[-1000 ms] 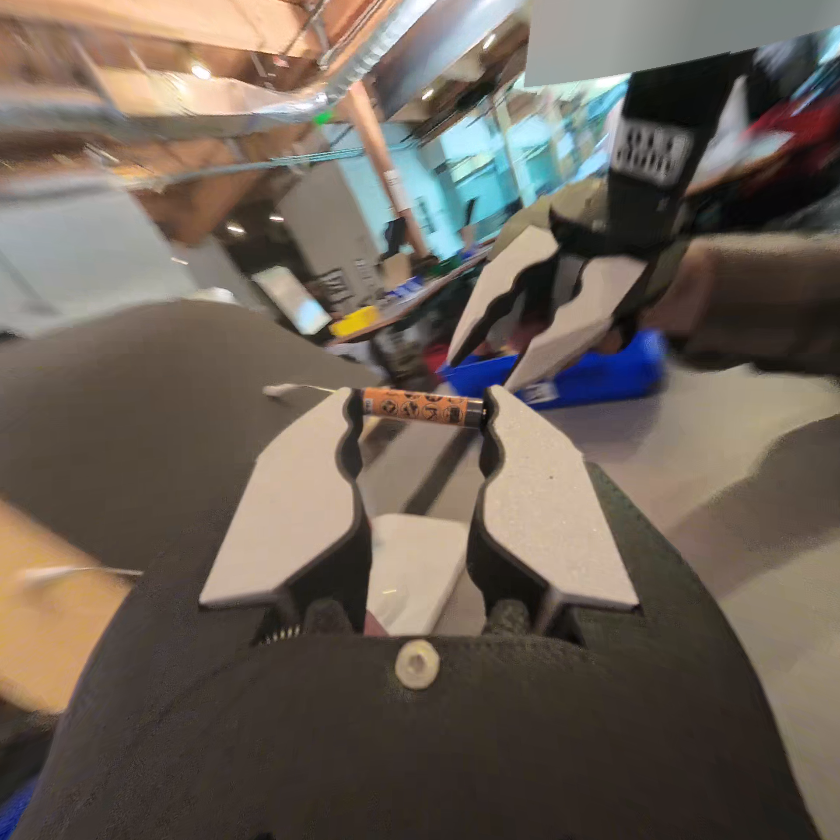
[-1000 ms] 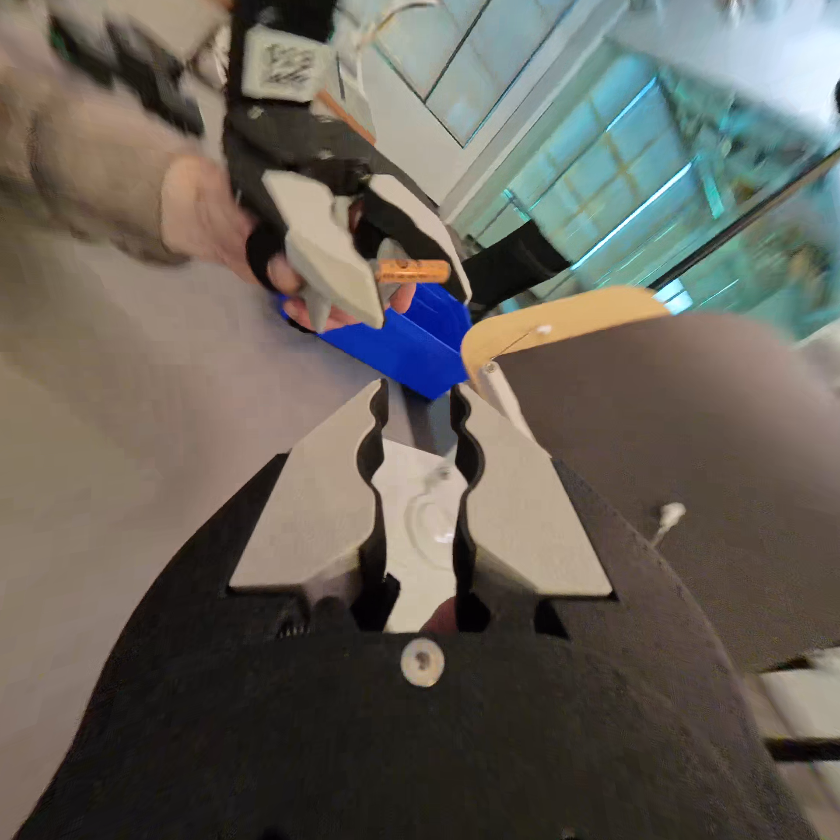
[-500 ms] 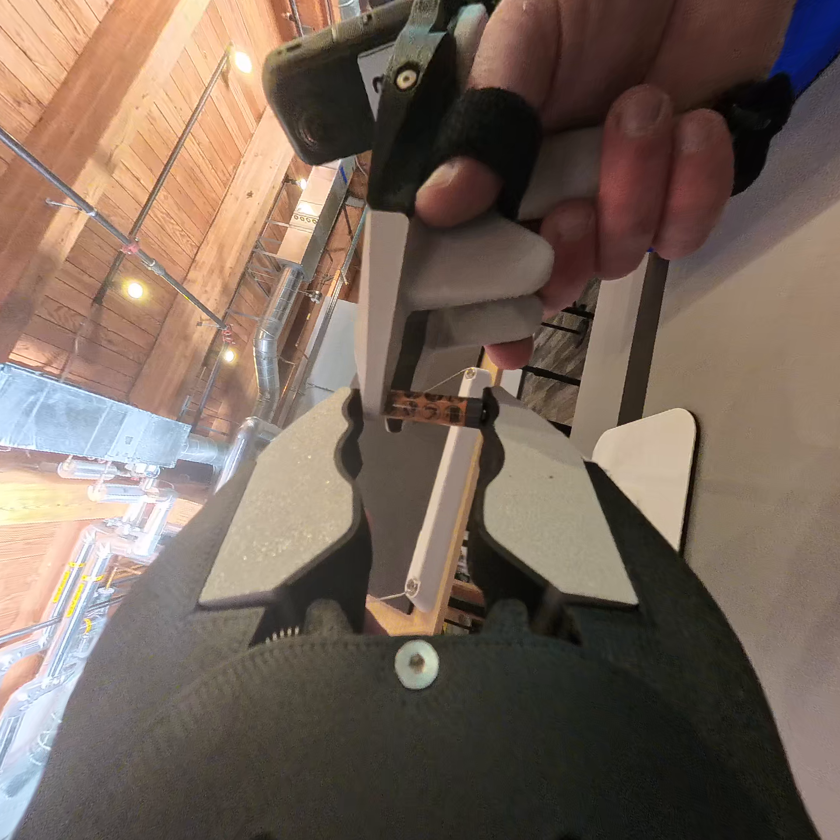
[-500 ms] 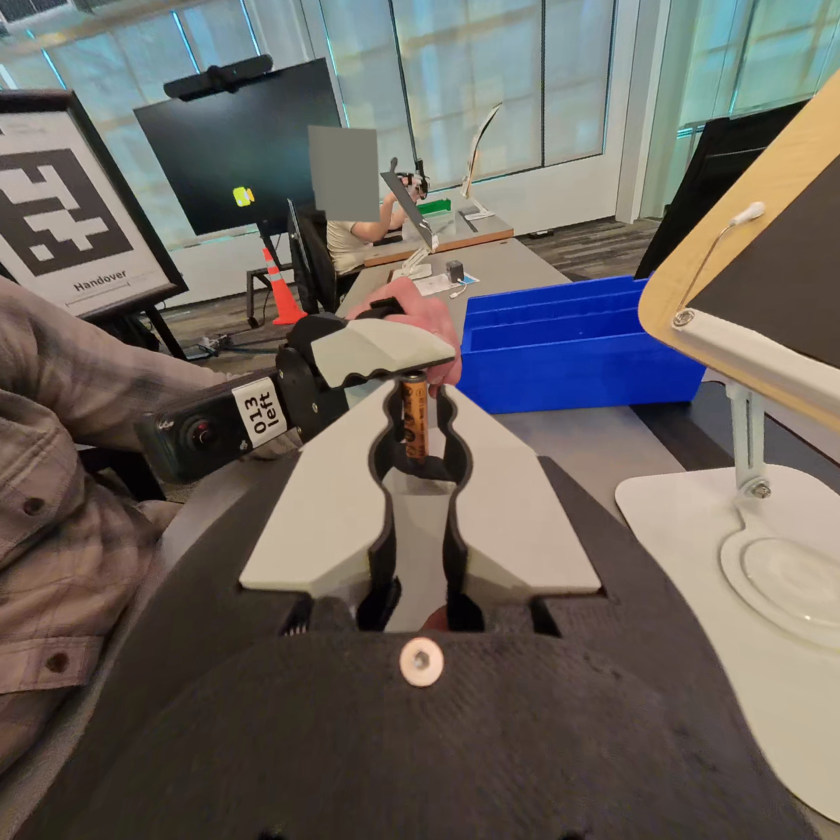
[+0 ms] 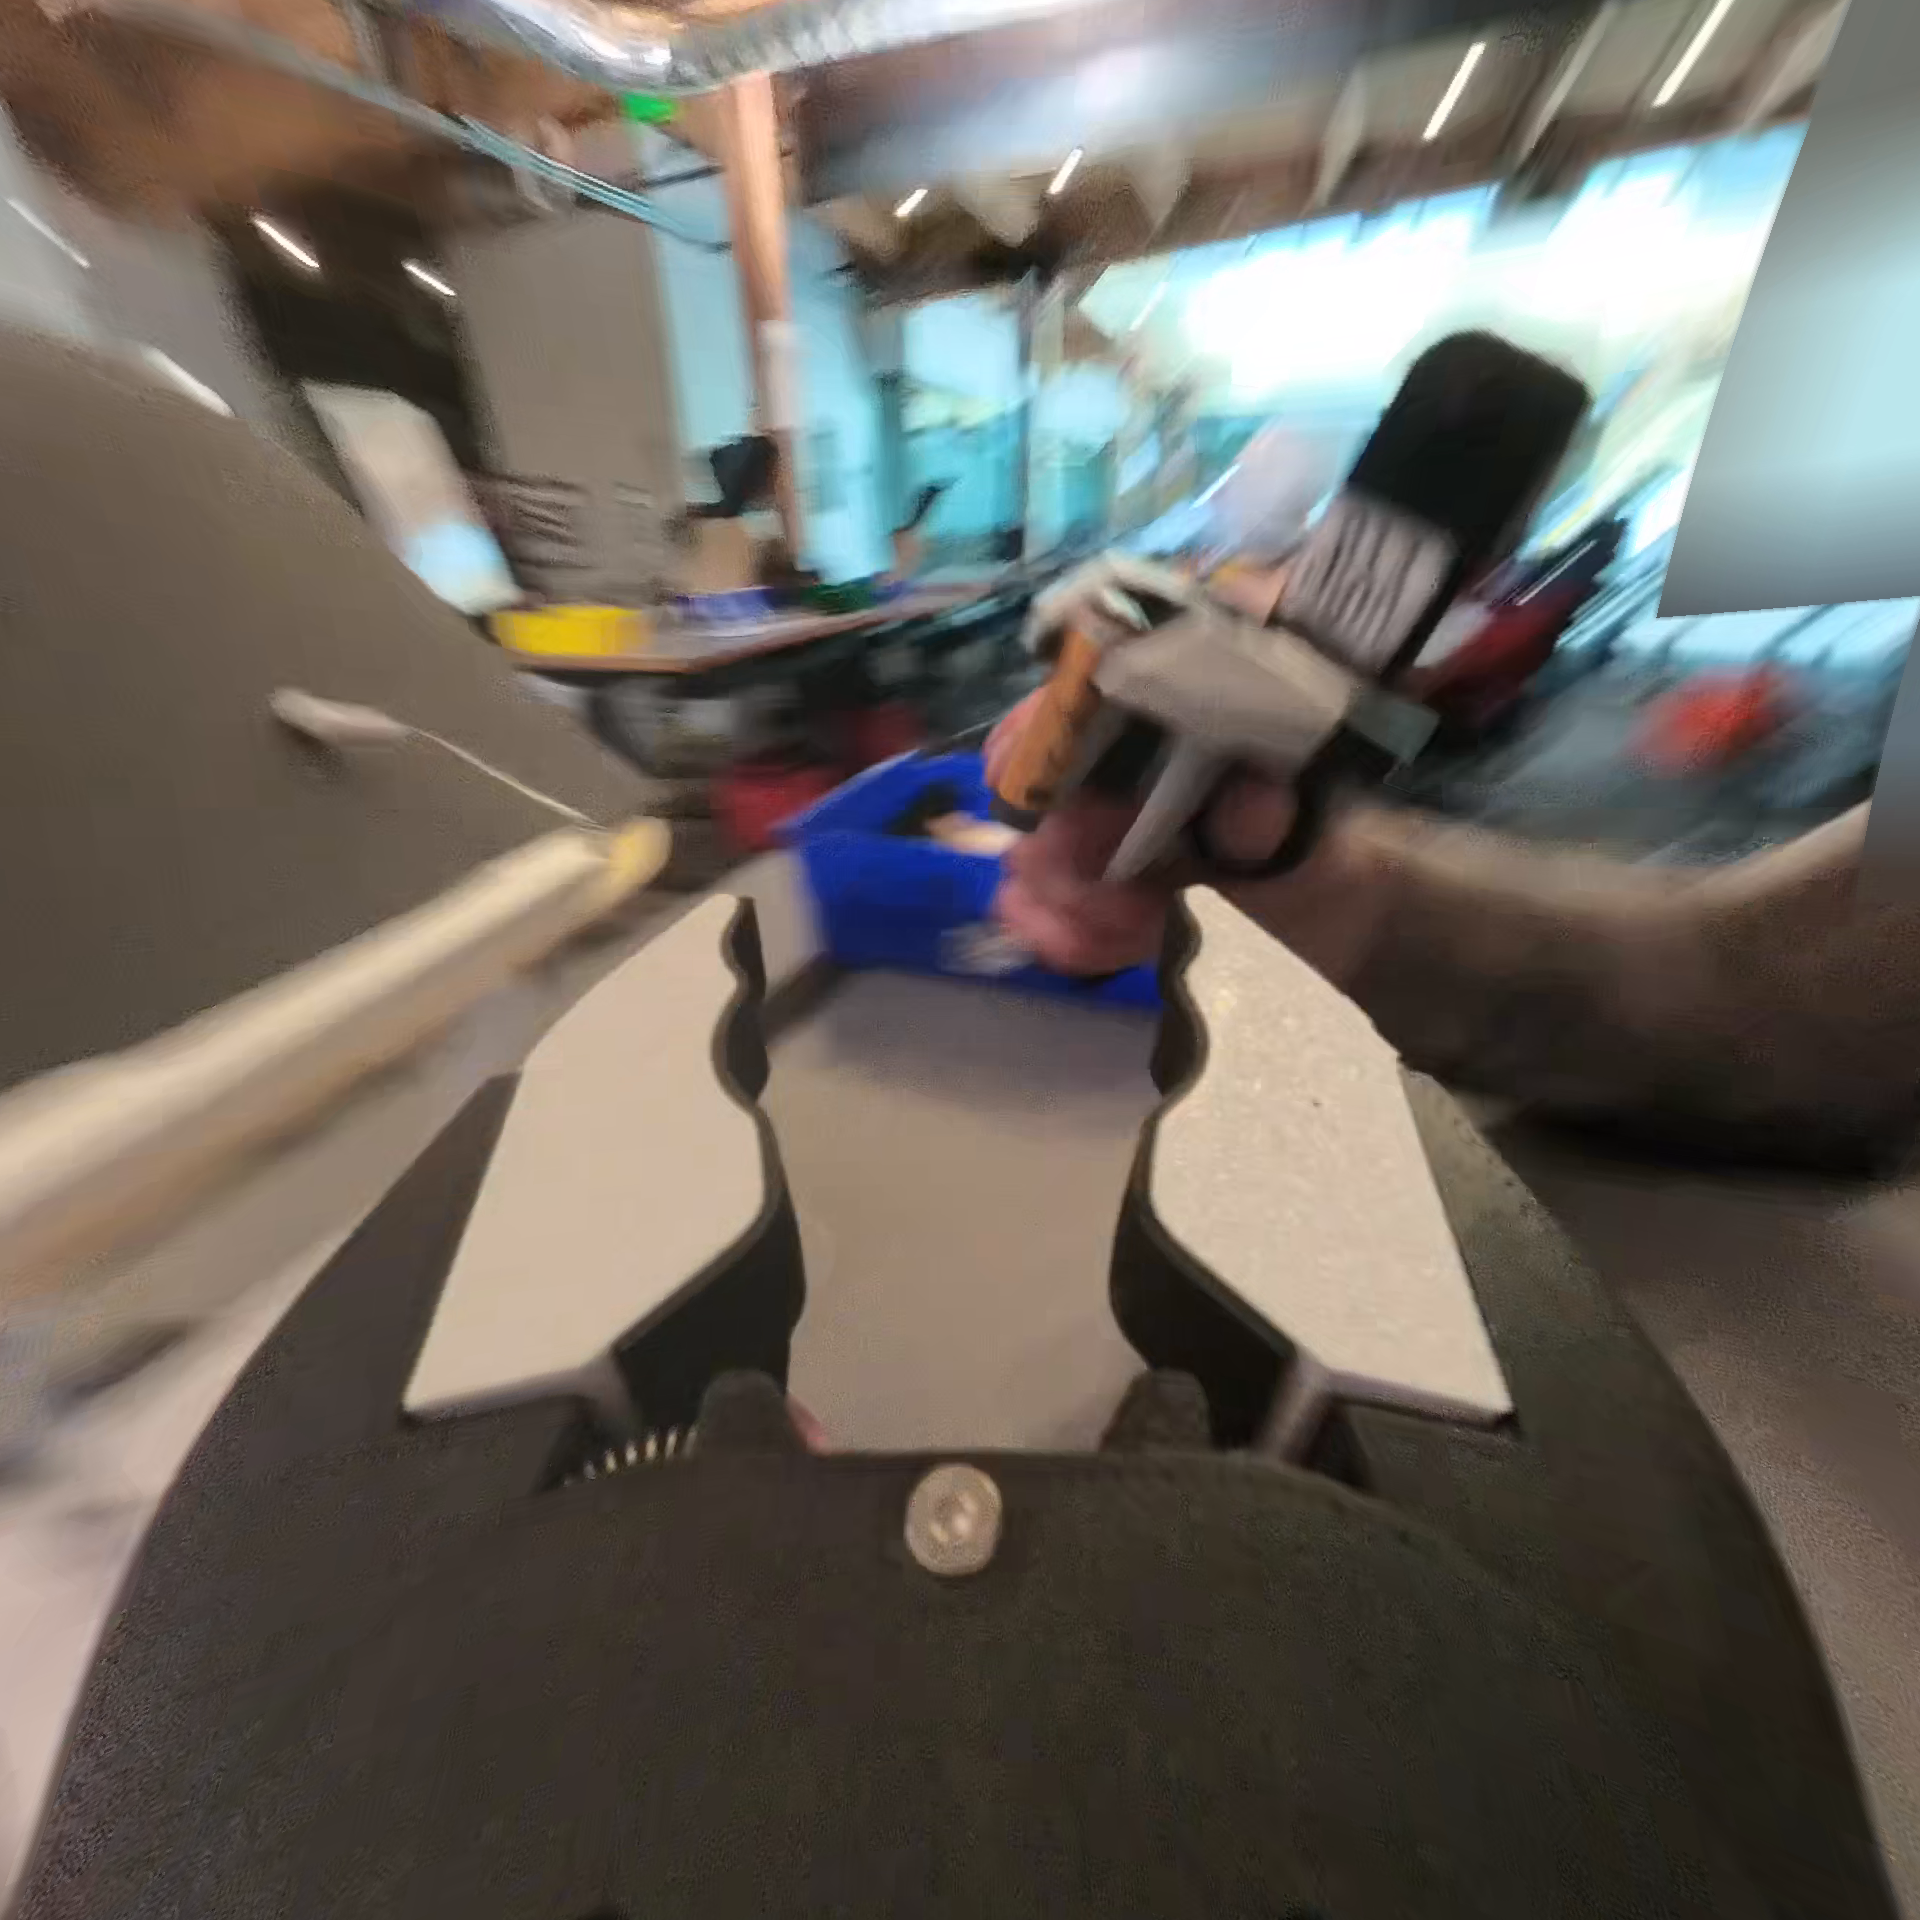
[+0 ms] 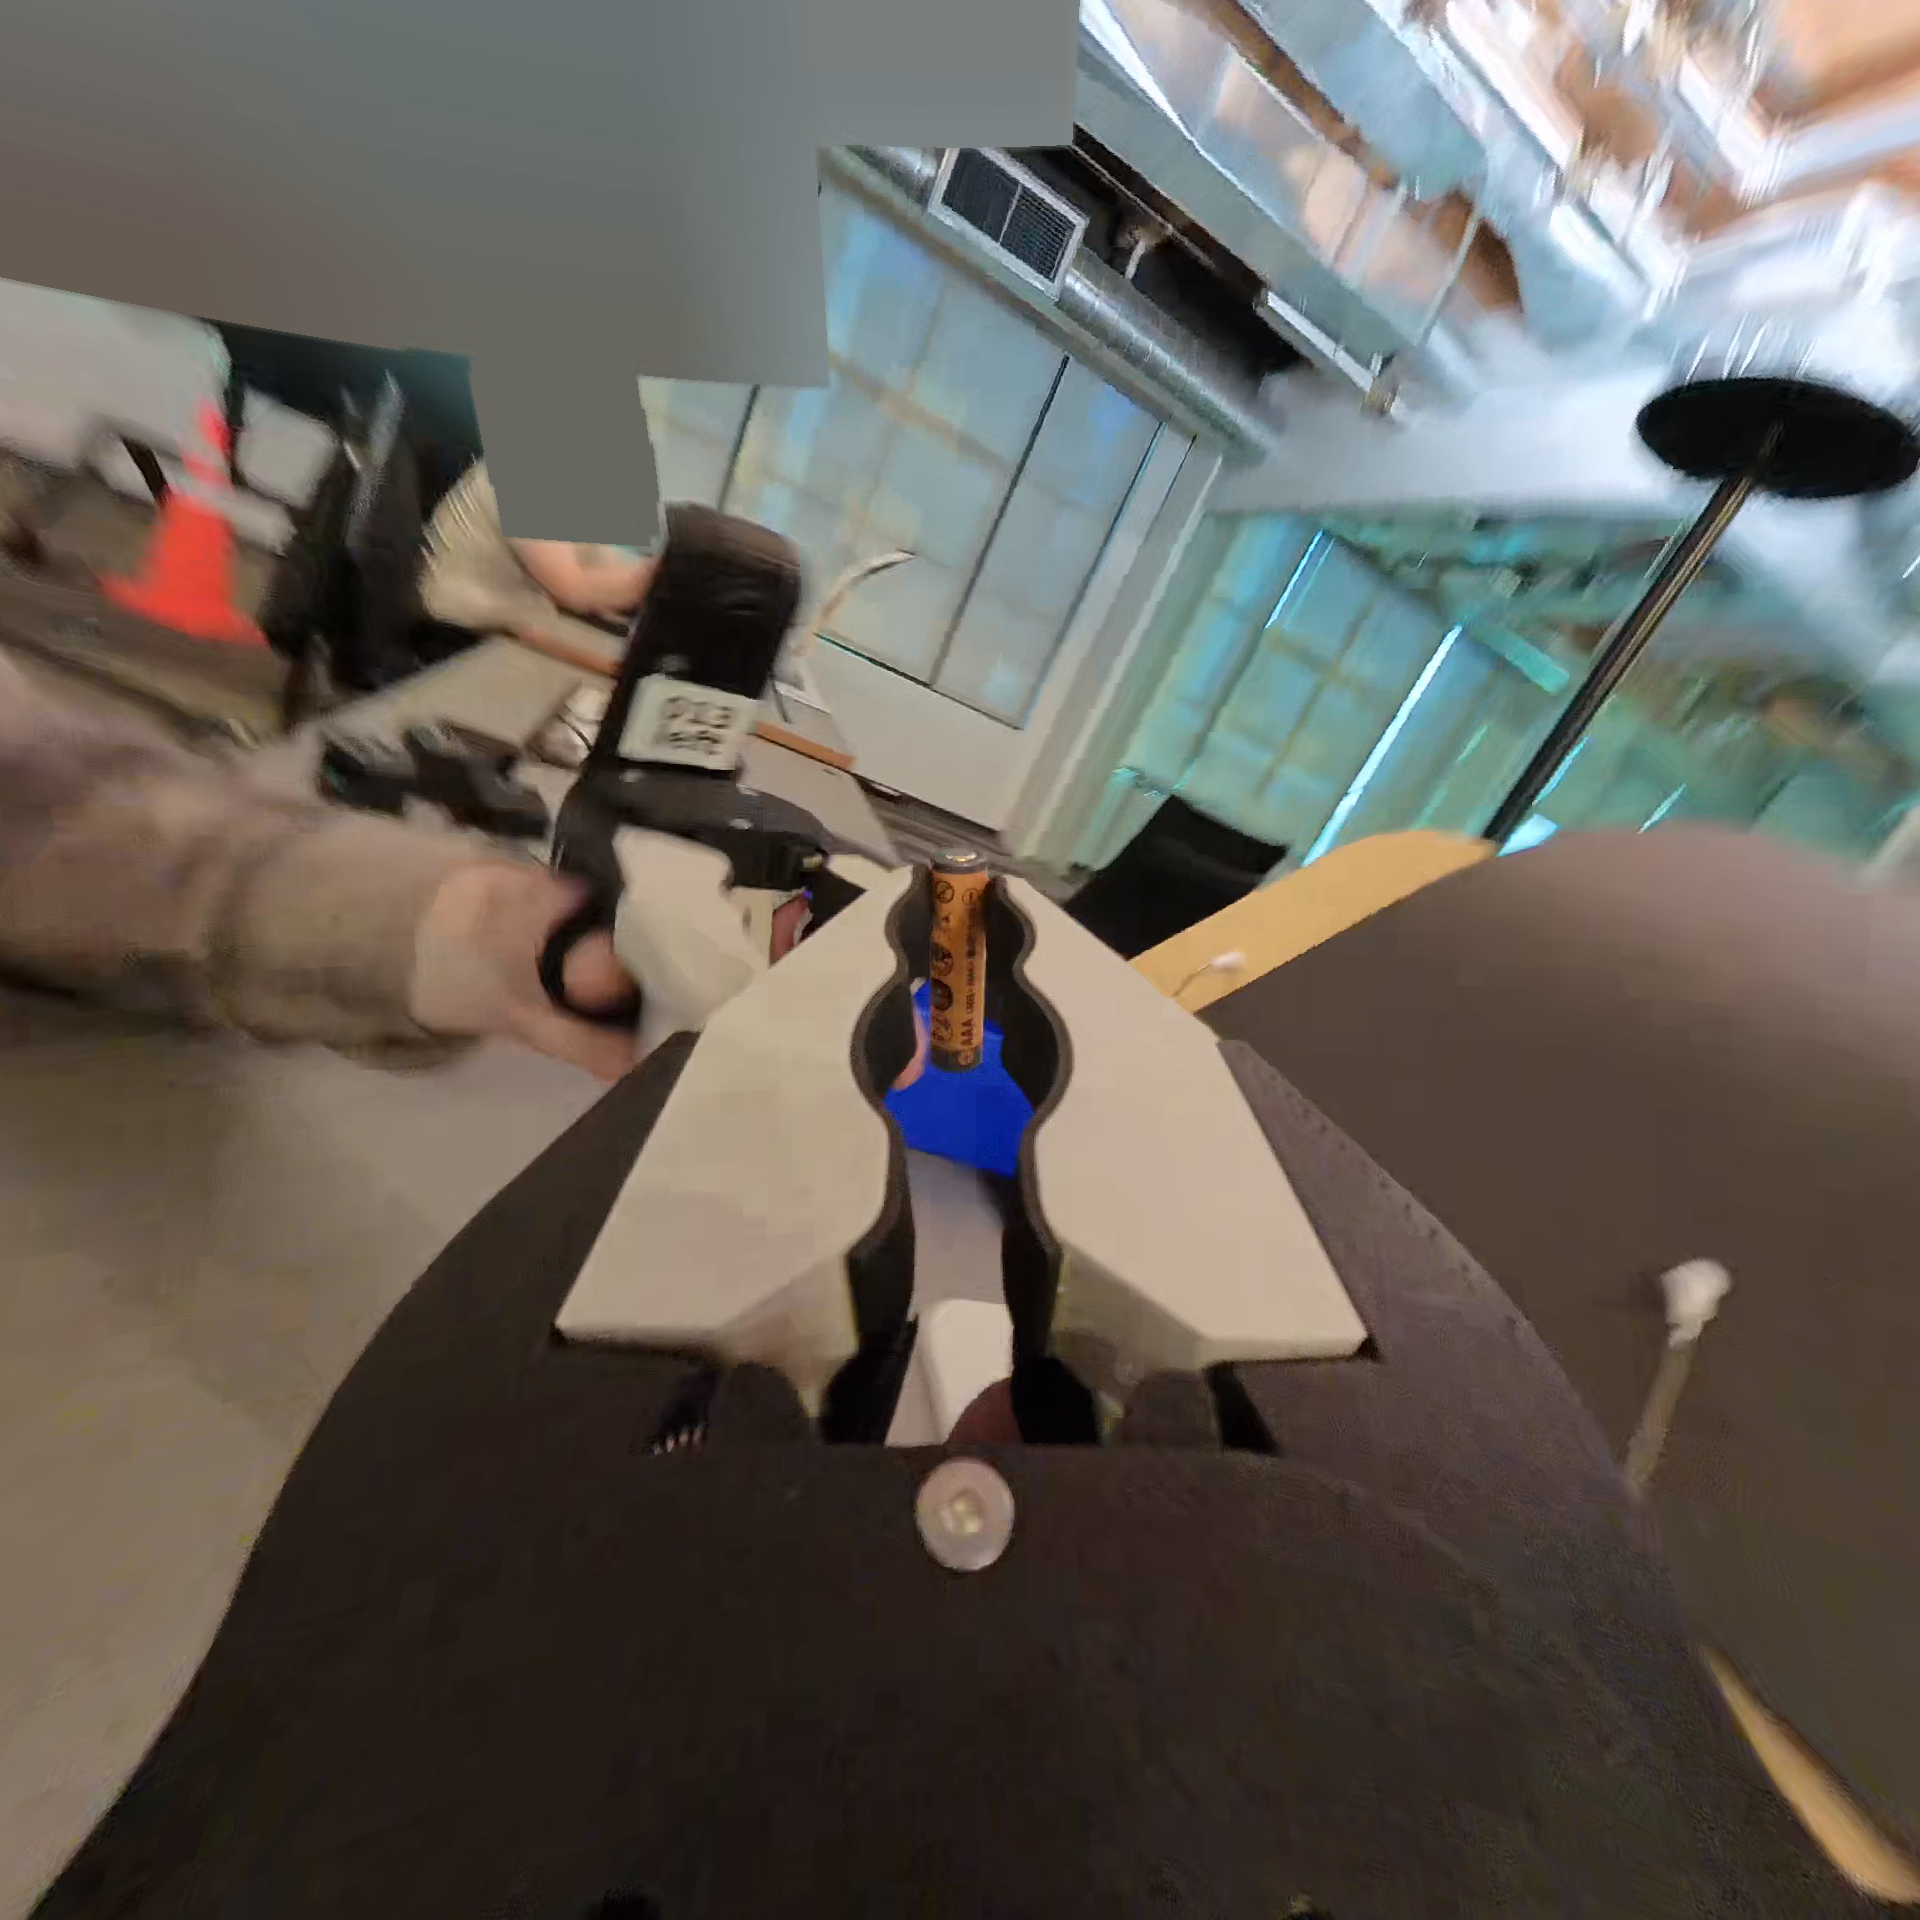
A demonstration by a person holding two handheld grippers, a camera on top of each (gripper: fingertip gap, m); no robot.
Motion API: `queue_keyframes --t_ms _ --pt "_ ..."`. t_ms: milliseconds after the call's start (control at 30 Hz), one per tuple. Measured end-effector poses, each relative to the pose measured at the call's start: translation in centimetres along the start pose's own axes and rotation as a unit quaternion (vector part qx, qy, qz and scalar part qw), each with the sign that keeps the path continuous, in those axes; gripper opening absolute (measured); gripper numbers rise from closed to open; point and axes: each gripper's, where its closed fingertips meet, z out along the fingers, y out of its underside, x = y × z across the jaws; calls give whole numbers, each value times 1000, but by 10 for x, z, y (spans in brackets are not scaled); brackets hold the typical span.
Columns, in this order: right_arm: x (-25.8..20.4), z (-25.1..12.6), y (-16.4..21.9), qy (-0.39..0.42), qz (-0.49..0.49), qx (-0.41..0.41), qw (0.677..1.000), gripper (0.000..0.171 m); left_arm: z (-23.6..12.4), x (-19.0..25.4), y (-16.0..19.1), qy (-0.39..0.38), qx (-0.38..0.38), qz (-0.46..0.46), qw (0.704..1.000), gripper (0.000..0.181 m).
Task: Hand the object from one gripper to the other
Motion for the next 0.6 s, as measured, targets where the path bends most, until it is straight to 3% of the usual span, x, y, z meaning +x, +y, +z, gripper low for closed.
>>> queue_keyframes --t_ms 67,133,300,600 --pt "-10 1 2 0 -122 -28 992 7 -4 4 -10 103 44 -203 973 80" --pt "-19 3 8 -4 -215 -57 975 7 -7 3 -10 144 63 -284 946 80" --pt "-29 8 16 -7 -302 -85 949 6 3 33 -2 192 39 -274 942 81" --pt "-38 10 15 -17 -329 -83 940 7 -2 37 -8 203 72 -270 938 46"
